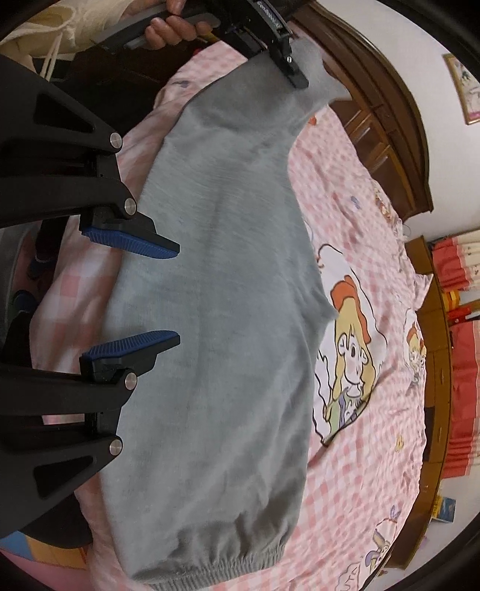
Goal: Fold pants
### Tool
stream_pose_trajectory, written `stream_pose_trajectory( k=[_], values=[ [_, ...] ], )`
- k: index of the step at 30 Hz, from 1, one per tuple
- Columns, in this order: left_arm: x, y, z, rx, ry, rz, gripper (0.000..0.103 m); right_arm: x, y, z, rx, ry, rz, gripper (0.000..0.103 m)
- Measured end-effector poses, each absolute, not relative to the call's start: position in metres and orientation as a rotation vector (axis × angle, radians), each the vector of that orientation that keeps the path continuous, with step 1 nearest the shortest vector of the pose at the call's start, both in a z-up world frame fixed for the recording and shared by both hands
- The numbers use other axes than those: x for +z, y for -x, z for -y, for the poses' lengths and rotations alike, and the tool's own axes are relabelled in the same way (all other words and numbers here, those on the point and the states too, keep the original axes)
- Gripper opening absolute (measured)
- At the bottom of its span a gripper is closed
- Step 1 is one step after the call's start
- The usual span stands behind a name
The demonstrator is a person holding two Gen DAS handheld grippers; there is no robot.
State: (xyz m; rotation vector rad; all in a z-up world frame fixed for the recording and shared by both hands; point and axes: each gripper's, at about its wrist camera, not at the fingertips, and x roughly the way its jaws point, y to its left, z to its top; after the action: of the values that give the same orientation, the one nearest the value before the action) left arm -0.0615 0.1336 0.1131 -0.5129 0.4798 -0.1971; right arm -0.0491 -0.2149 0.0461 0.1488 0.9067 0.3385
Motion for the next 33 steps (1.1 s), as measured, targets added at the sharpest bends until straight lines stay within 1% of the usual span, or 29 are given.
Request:
stream_pose_trajectory(
  k=[3,7,13,17,20,22,24,27,30,33],
  values=[
    [0.116,0.051,-0.102,-0.261,0.475,-0.521,0.01,0.043,0.048,0.223,0.332,-0.166,-0.908,0.041],
    [0.105,0.035,-0.059,-0.32,0.416,-0.592,0.01,0.036,0.043,0.233,0.328,-0.199,-0.924,0.041],
    [0.061,0.01,-0.001,-0.376,0.353,-0.738,0.01,0.028,0.03,0.242,0.374,-0.274,-0.971,0.042],
    [0.04,0.008,0.017,-0.392,0.336,-0.796,0.01,0.027,0.007,0.242,0.489,-0.42,-1.039,0.042],
    [0.035,0.007,0.016,-0.393,0.325,-0.794,0.01,0.026,-0.016,0.238,0.545,-0.529,-1.082,0.042],
    [0.035,0.01,0.015,-0.409,0.339,-0.795,0.014,0.023,-0.029,0.232,0.564,-0.568,-1.11,0.042],
    [0.036,0.016,0.015,-0.439,0.36,-0.794,0.028,0.019,-0.038,0.227,0.574,-0.587,-1.142,0.042],
    [0.04,0.026,0.017,-0.495,0.366,-0.782,0.04,0.01,-0.047,0.218,0.607,-0.638,-1.189,0.042],
    [0.041,0.035,0.024,-0.544,0.337,-0.784,0.045,0.002,-0.053,0.211,0.623,-0.698,-1.223,0.042],
    [0.035,0.04,0.031,-0.567,0.328,-0.813,0.046,0.003,-0.055,0.207,0.63,-0.722,-1.224,0.042]
  ],
)
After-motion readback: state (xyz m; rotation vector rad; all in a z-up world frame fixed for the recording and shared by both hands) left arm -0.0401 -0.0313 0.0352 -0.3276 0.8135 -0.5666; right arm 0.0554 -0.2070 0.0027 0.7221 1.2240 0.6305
